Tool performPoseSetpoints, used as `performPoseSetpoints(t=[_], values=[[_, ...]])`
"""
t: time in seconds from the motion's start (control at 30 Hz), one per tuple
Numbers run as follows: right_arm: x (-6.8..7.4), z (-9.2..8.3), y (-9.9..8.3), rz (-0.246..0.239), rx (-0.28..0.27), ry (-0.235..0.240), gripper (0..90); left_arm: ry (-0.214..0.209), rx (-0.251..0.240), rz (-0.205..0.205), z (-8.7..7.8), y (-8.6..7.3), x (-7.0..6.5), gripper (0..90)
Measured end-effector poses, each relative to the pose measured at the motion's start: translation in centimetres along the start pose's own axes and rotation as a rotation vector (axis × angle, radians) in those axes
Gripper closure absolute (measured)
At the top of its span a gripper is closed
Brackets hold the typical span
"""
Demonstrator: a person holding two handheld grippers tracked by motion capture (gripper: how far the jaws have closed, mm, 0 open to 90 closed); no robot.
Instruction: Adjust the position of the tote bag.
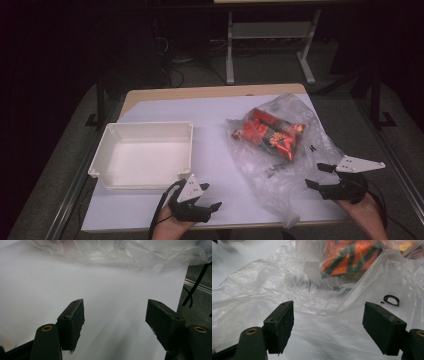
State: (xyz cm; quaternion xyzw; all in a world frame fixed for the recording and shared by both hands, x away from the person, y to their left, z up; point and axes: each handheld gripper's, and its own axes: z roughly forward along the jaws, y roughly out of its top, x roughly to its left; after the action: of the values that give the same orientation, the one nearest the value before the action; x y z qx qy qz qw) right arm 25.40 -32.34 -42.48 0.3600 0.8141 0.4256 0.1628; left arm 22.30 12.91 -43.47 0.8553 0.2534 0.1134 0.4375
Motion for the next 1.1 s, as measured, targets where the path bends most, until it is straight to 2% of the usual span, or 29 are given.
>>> performPoseSetpoints(t=[0.23,0.3,0.63,0.73,0.97,1.1], values=[[-0.1,0.3,0.0,0.003,0.003,0.017,24.8,-0.003,0.006,0.006,-0.1,0.0,-0.3,31.2],[0.1,0.3,0.2,-0.002,0.001,0.032,24.7,-0.007,0.004,-0.003,-0.1,-0.1,-0.5,31.2],[0.5,0.4,0.5,-0.017,-0.010,0.040,24.8,-0.012,-0.008,0.011,-0.1,0.1,-0.7,31.2],[0.5,0.4,0.8,-0.023,-0.015,0.042,24.6,-0.013,-0.013,0.002,-0.1,0.1,-0.6,31.1],[0.6,0.6,2.3,-0.056,-0.019,0.033,23.9,-0.007,-0.027,-0.005,-0.3,0.1,-0.7,31.1],[0.3,1.0,3.4,-0.063,-0.019,0.045,23.9,-0.011,-0.023,-0.005,-0.2,0.0,-0.7,31.1]])
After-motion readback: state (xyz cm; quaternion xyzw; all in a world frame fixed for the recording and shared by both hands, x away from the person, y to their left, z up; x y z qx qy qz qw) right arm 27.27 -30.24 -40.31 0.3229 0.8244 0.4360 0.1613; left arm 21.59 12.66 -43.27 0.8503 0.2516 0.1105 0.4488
